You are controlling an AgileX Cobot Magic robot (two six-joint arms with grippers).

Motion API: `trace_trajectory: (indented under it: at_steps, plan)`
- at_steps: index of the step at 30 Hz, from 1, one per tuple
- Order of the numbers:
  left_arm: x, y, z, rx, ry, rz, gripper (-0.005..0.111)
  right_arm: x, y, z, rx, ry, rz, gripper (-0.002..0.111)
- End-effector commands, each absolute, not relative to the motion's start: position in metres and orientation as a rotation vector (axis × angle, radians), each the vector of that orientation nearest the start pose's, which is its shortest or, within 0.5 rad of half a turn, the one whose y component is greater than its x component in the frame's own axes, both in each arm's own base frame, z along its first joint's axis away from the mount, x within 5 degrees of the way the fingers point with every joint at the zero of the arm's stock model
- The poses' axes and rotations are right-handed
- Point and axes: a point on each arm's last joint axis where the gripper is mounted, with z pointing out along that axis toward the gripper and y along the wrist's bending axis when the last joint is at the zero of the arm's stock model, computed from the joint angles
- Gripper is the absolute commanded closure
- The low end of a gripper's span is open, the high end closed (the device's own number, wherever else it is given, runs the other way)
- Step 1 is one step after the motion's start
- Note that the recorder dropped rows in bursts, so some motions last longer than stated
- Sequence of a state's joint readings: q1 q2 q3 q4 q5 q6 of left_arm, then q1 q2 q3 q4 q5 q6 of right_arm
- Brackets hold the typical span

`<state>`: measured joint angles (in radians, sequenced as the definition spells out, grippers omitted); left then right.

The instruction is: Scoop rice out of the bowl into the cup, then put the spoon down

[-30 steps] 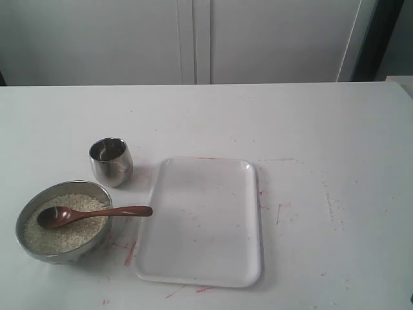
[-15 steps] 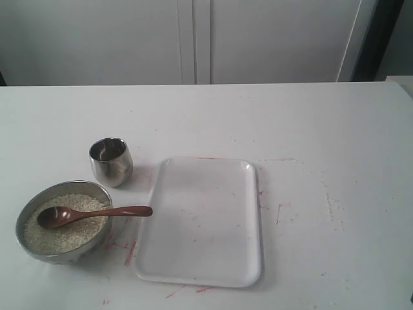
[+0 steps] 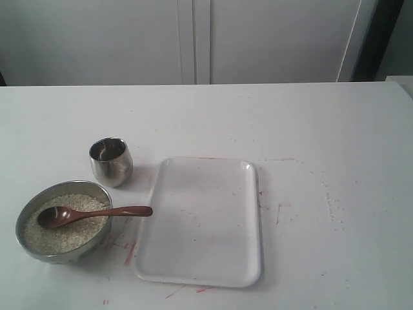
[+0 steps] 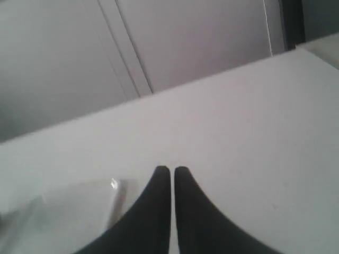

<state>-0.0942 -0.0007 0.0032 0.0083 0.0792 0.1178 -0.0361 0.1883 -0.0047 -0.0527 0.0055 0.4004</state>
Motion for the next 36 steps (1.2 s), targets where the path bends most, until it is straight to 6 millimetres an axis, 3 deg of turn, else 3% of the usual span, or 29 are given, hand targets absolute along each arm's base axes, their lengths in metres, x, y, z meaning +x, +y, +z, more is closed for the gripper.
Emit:
trace_trajectory:
  at_steps: [1,6,8,14,18,27,33,36]
  plan:
    - [0.056,-0.005,0.206,0.16,1.55,0.016,0.092,0.071,-0.002,0.221,0.425,1.407,0.424,0.105]
    - [0.056,-0.005,0.206,0.16,1.55,0.016,0.092,0.068,-0.001,0.237,0.582,1.172,0.751,0.105]
    - [0.056,-0.005,0.206,0.16,1.55,0.016,0.092,0.065,0.001,0.246,0.557,1.066,0.846,0.105]
    - [0.056,-0.005,0.206,0.16,1.55,0.016,0.092,0.026,0.023,0.298,0.04,0.616,1.016,0.105]
    - [0.056,-0.005,0.206,0.16,1.55,0.016,0.092,0.004,0.027,0.338,-0.089,0.439,1.144,0.105]
    - [0.056,-0.005,0.206,0.16,1.55,0.016,0.092,-0.044,0.035,0.41,-0.323,0.225,1.085,0.105]
    - [0.056,-0.005,0.206,0.16,1.55,0.016,0.092,-0.052,0.03,0.445,-0.194,0.312,1.008,0.105]
    - [0.056,-0.005,0.206,0.16,1.55,0.016,0.092,-0.052,0.027,0.463,-0.118,0.41,0.873,0.107]
